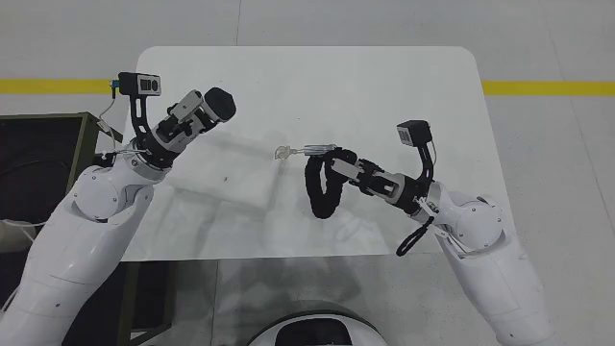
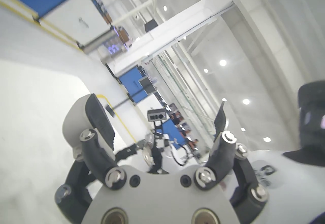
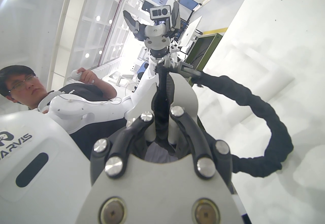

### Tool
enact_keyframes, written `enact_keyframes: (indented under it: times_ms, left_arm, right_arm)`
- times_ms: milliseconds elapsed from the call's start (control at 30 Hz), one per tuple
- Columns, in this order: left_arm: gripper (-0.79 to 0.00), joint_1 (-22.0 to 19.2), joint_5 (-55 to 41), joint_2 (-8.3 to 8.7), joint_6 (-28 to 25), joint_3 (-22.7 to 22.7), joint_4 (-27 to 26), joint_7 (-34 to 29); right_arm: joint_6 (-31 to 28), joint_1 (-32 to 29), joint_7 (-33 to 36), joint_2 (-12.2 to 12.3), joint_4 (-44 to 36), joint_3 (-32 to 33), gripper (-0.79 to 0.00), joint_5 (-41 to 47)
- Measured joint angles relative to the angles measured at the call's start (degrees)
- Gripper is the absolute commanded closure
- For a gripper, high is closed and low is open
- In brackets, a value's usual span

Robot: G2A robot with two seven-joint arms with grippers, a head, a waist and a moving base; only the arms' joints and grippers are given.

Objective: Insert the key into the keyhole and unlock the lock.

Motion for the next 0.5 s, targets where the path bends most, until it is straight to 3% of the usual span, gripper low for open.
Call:
enact_keyframes:
  times_ms: [33,100,233,367,500]
  left_arm:
    - [-0.606,0.0,-3.0,0.1,1.5,-0.7,0.6,-3.7]
    - [-0.474,0.2,-6.1,0.2,3.9,-1.2,1.6,-10.4]
    - [-0.459,0.3,-5.4,-0.03,7.3,0.2,2.8,-17.3]
    - [-0.369,-0.2,1.0,-0.74,6.3,3.4,3.6,-18.1]
    - [-0.243,-1.4,1.2,-1.86,6.4,7.0,5.3,-17.1]
  right_arm:
    - [0.0,-0.1,0.0,0.0,0.0,0.0,0.0,0.0]
    - [0.0,-0.1,-0.1,0.0,0.0,0.1,0.0,-0.1]
    - [0.6,0.0,0.0,0.1,0.0,0.1,0.0,-0.4]
    - [1.7,0.6,0.1,0.0,-0.1,-0.9,0.0,-0.3]
    - [2.4,1.3,-0.2,-0.2,0.1,-2.4,0.0,-0.3]
